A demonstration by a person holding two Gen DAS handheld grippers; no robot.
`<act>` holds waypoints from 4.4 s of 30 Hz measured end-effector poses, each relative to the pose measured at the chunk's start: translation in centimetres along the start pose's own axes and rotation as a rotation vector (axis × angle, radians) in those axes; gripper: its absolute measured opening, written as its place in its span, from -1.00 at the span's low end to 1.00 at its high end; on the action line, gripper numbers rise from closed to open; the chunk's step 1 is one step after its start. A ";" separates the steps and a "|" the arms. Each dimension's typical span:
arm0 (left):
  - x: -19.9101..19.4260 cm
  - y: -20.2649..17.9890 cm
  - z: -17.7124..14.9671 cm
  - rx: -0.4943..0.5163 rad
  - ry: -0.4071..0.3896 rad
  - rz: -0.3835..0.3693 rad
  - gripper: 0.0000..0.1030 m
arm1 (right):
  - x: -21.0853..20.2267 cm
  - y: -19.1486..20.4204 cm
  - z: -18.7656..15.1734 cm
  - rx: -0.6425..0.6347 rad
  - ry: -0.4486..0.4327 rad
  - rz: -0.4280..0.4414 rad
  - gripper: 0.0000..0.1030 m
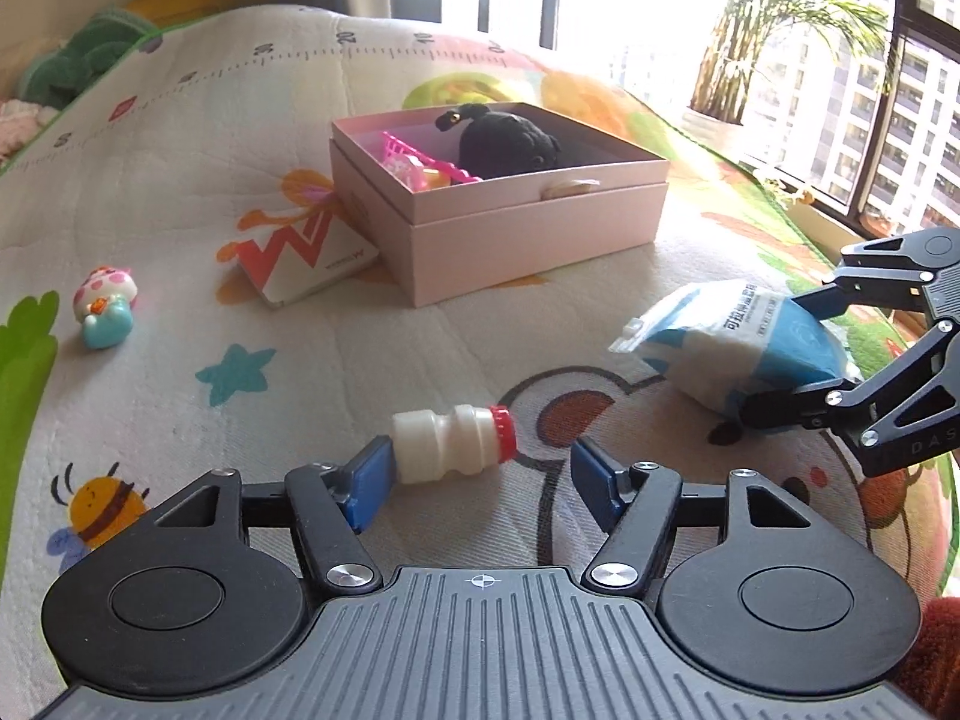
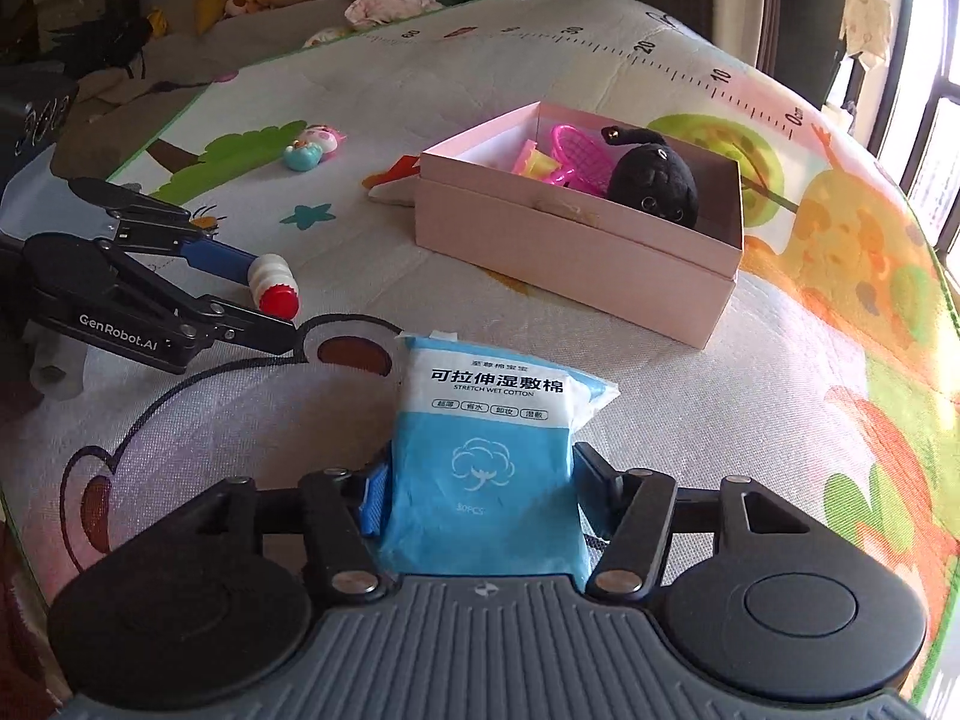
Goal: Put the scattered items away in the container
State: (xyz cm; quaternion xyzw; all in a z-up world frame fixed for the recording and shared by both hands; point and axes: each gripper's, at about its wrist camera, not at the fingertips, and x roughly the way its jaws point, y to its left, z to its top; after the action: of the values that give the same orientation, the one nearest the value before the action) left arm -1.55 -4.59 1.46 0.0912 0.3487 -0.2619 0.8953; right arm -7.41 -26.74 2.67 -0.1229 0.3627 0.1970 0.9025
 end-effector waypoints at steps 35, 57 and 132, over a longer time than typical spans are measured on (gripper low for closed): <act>0.9 -1.3 -0.5 -0.087 -0.005 0.170 0.22 | 1.9 -1.5 1.0 -0.065 -0.005 0.014 0.27; 0.1 -2.3 7.6 0.062 -0.241 0.121 0.01 | -2.6 -5.2 4.4 0.165 -0.166 0.049 0.10; 4.5 4.9 1.9 -0.193 -0.072 0.067 1.00 | 11.3 -8.0 15.4 0.234 0.052 -0.124 -0.28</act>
State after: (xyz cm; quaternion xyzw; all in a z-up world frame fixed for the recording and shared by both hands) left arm 4.90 -2.91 -0.25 0.0068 0.3365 -0.2003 0.9201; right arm 12.96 -25.22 6.25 -0.0441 0.3979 0.0942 0.9115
